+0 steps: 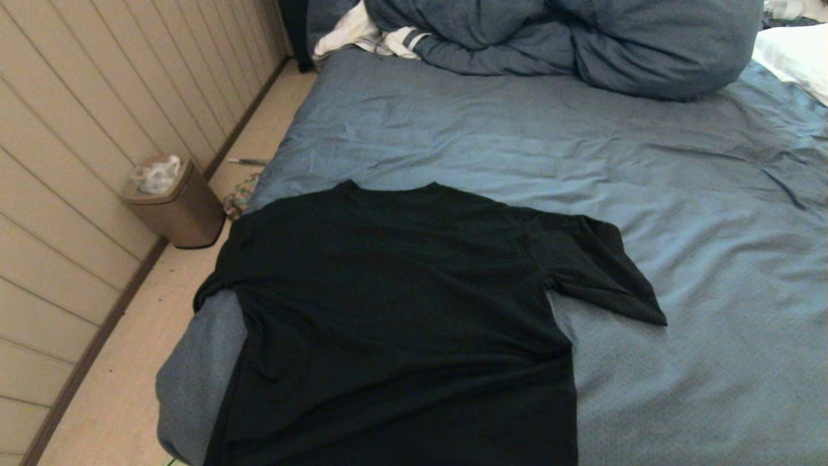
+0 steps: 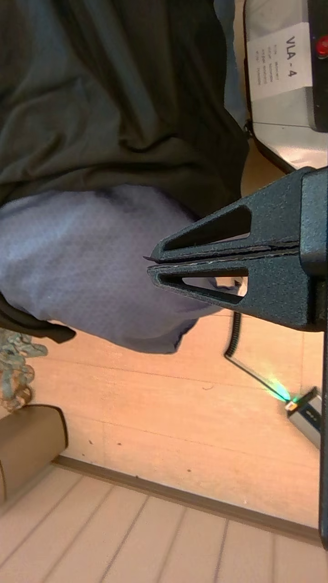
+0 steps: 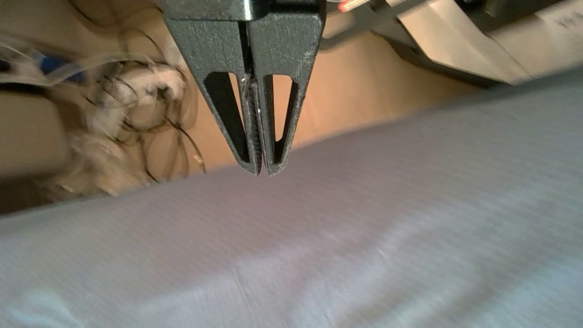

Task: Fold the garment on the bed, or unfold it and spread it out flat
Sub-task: Fold the black T-shirt

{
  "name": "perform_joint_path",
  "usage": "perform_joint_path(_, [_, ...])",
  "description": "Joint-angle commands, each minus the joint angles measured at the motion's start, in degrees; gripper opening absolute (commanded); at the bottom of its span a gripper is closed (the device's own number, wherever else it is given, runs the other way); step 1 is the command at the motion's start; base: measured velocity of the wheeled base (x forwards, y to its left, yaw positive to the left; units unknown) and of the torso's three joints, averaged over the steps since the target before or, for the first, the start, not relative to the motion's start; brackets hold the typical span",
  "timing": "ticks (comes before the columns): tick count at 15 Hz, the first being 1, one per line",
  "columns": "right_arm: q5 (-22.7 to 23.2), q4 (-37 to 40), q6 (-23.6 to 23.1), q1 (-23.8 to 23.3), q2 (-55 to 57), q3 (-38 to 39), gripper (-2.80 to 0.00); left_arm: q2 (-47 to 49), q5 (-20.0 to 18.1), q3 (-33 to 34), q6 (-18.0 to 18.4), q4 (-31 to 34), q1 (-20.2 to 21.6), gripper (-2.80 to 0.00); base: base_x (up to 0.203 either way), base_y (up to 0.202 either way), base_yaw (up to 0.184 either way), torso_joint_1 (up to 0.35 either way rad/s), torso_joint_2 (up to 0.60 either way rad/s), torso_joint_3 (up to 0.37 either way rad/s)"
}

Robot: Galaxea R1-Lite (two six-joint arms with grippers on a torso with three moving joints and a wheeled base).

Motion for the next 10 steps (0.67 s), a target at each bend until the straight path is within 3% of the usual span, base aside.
perform_joint_path(1, [7.3,-1.5,-1.4,-0.1,-8.0,3.0,-2.80,0.0,-0.3,0.4,-0.1,0.1,-0.2,-2.80,0.000,0.000,0.000,0.000,0.00,0.000])
perform_joint_path(3, [12.8,-10.8,-4.0,0.4,-12.8,9.8,-2.80,0.0,-0.3,0.5,-0.2,0.0,-0.2,-2.80,0.000,0.000,0.000,0.000,0.00,0.000])
perform_joint_path(6, [14.3,-23.3,-7.0,0.6,-13.1,17.0,-2.80,0.0,-0.1,0.5,-1.0,0.1,-0.3,-2.80,0.000,0.000,0.000,0.000,0.00,0.000])
perform_joint_path(7, [15.1,-25.6,-5.7,0.7,-13.1,18.2,-2.80,0.0,0.1,0.5,-2.1,0.0,-0.3,-2.80,0.000,0.000,0.000,0.000,0.00,0.000])
perform_joint_path(9, [22.2,-25.1,-3.5,0.7,-13.1,19.1,-2.80,0.0,0.2,0.5,-2.3,0.0,-0.3,-2.80,0.000,0.000,0.000,0.000,0.00,0.000])
perform_joint_path(10, [22.7,-24.8,-2.8,0.7,-13.1,19.3,-2.80,0.0,0.3,0.5,-2.6,0.0,-0.3,-2.80,0.000,0.000,0.000,0.000,0.00,0.000])
